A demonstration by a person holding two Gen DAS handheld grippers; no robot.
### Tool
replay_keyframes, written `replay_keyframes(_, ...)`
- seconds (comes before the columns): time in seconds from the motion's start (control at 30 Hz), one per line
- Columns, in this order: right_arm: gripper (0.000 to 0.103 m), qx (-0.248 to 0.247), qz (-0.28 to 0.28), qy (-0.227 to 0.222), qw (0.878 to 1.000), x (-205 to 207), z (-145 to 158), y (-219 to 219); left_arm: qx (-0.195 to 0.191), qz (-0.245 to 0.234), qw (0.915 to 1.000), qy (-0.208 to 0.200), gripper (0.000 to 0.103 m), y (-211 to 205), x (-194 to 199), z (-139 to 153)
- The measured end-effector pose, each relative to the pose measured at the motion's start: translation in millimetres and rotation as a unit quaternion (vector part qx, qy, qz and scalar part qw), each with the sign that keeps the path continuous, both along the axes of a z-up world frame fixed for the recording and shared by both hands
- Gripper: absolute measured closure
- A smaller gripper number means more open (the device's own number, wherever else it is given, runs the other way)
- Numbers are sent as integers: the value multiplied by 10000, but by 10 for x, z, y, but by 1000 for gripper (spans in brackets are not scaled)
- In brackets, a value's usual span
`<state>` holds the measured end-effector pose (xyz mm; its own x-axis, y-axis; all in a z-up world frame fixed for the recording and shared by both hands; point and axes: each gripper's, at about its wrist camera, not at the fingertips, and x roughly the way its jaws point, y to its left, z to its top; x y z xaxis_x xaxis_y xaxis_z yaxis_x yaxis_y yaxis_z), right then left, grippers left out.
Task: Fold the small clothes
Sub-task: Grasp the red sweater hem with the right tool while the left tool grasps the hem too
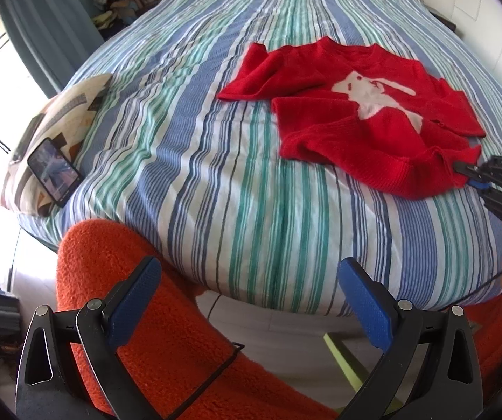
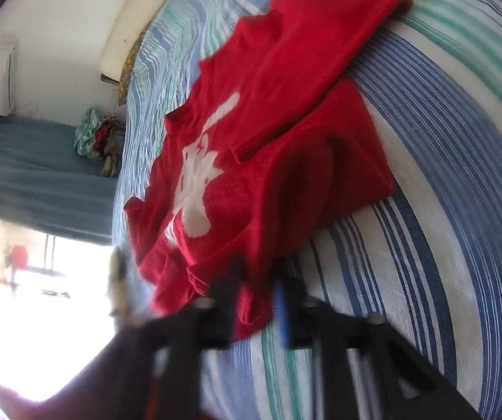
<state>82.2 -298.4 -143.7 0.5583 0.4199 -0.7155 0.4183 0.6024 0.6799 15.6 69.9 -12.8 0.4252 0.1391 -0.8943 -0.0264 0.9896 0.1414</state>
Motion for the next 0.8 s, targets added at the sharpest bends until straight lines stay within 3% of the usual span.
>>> replay_keyframes(0.13, 94, -458, 1052, -116, 9933, -421, 453, 127, -103, 267, 9996, 45, 1, 239, 43, -55)
replay_keyframes(0.23, 98, -1006, 1450, 11, 9843, -922, 680, 102, -281, 386, 9985, 286, 2, 311, 182, -194)
replay_keyframes(0.3, 98, -1194, 1401, 272, 9825, -1173, 648, 29, -385, 360, 9979, 369, 2, 271, 301, -234)
replay_keyframes(0.37, 98, -1073, 1127, 379, 9871, -1324, 524, -112, -541, 188, 9980, 273, 2, 183, 412, -223)
replay_keyframes(0.43, 98, -836, 821, 436, 9921, -1340, 406, -228, -993, 123, 9945, 296, 2, 148, 566, -249)
replay_keyframes(0.53, 98, -920, 710, 310, 9927, -1281, 401, -254, -2003, 132, 9769, 726, 2, 119, 850, -450)
replay_keyframes(0.67, 98, -1057, 947, 242, 9896, -1203, 442, -160, -3121, 9, 9413, 1284, 2, -77, 1122, -709)
replay_keyframes(0.7, 98, -1086, 979, 245, 9889, -1203, 440, -142, -3050, -50, 9430, 1331, 2, -166, 1198, -722)
replay_keyframes(0.8, 98, -1088, 993, 264, 9887, -1212, 418, -118, -2054, 20, 9667, 1526, 2, -427, 1448, -820)
